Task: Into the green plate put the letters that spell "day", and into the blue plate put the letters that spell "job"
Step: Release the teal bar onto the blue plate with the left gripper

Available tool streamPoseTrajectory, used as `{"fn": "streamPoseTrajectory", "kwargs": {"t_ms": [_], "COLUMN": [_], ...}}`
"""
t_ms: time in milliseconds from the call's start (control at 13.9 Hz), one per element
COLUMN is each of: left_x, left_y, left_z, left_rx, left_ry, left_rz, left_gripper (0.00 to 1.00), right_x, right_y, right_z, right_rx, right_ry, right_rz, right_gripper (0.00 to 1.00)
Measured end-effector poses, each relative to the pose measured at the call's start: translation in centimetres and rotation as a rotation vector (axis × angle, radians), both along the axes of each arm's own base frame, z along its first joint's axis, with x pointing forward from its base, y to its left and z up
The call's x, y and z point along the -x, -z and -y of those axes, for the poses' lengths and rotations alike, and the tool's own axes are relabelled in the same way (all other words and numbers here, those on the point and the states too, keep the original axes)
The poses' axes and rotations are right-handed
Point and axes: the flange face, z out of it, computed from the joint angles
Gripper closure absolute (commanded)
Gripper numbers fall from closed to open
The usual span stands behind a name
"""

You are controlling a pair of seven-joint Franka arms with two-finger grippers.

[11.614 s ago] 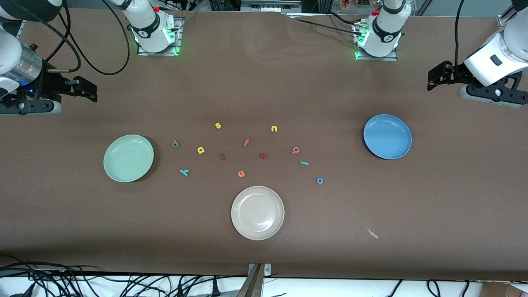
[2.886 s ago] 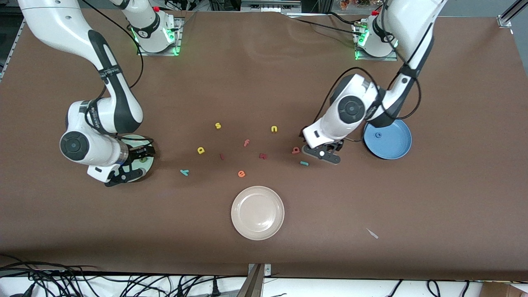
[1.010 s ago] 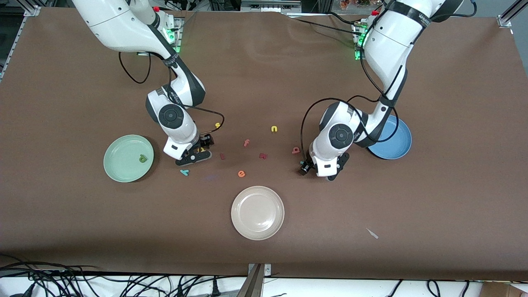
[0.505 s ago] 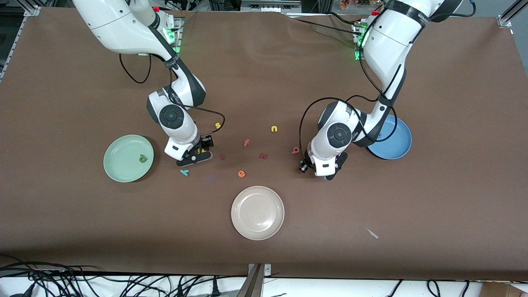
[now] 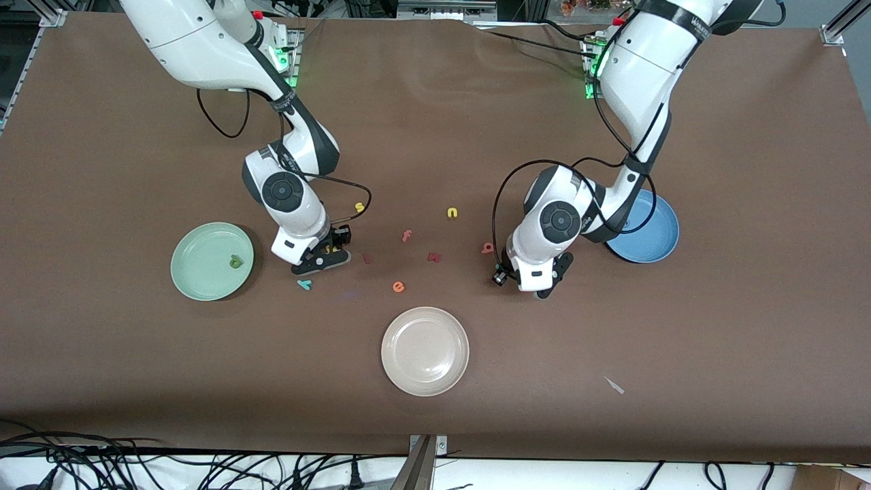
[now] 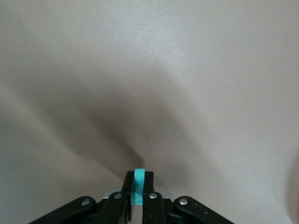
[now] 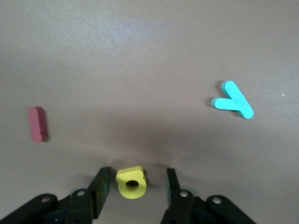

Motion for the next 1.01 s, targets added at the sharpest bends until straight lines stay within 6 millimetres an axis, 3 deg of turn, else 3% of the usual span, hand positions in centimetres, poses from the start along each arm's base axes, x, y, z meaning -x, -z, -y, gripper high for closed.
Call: {"fn": "streamPoseTrajectory", "kwargs": {"t_ms": [144,289,577,794,1010], "left_x": [-0.1,-0.7,-2.3,-1.2,1.4], "left_y": [-1.9,-3.8,-7.1,-7.0,-5.4], "left_z": [-0.5,-2.4,-9.3,-15.4,-19.9], "left_rx": [-0.009,-0.018,-0.015,-0.001,0.028], "left_ry": [0.062,0.145,0.332,0.5,0.667], "left_rz": [-0.014,-0.03,-0.051,-0.073,-0.11], "left_gripper": [1.0,1.0,1.0,1.0,1.0], "right_x": [-0.1,0.0,0.0,-0.1,-0.1], "right_y": [-0.1,0.1,0.2,0.2,0.2], "right_z": [-0.1,-0.2,-0.4,-0.5,-0.5], "right_rx": [-0.005,-0.011,-0.017,-0.019,-0.019], "right_ry": [0.0,-0.002,-0.004,-0.004,-0.004], "right_rz": [0.007,0.011,0.017,0.018,0.018], "right_gripper": [0.54,0.57,0.66,0.68,0.73]}}
